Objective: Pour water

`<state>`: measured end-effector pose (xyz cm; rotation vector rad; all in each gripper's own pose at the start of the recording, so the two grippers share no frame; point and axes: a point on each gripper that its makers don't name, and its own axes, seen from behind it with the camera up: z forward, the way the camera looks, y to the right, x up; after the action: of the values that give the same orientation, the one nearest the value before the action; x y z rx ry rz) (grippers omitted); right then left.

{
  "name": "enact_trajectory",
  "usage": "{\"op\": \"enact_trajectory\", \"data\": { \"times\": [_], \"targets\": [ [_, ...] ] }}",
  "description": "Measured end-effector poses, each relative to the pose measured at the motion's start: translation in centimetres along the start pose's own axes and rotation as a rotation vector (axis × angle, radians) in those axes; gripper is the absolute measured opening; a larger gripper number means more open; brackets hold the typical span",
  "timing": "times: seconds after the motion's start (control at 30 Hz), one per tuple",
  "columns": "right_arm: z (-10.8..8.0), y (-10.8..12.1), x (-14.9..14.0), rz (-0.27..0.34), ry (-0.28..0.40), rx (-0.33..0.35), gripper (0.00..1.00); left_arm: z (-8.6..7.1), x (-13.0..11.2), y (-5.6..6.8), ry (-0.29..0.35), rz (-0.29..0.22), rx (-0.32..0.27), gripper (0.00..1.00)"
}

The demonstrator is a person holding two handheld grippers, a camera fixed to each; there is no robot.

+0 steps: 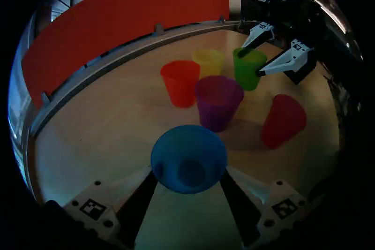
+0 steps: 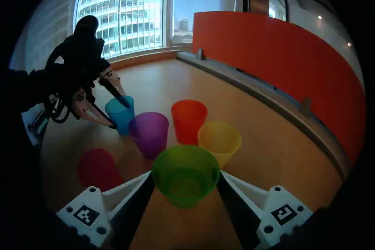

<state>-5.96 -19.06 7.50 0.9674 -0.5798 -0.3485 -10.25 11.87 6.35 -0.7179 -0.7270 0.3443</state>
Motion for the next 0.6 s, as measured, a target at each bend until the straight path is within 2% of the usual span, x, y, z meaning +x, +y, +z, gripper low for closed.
{"op": "enact_trajectory", "data": {
  "times": [0.17,0.6],
  "targets": [
    [0.4,-0.1,-0.2,0.009,-0.003,0.001,0.91,0.1,-1.2,-0.1,-0.029,-0.003,0.004,0.86],
    [1.7,-0.4,-1.4,0.03,-0.019,0.003,0.91,-0.7,-2.9,0.0,-0.056,-0.006,0.009,0.86]
  ]
}}
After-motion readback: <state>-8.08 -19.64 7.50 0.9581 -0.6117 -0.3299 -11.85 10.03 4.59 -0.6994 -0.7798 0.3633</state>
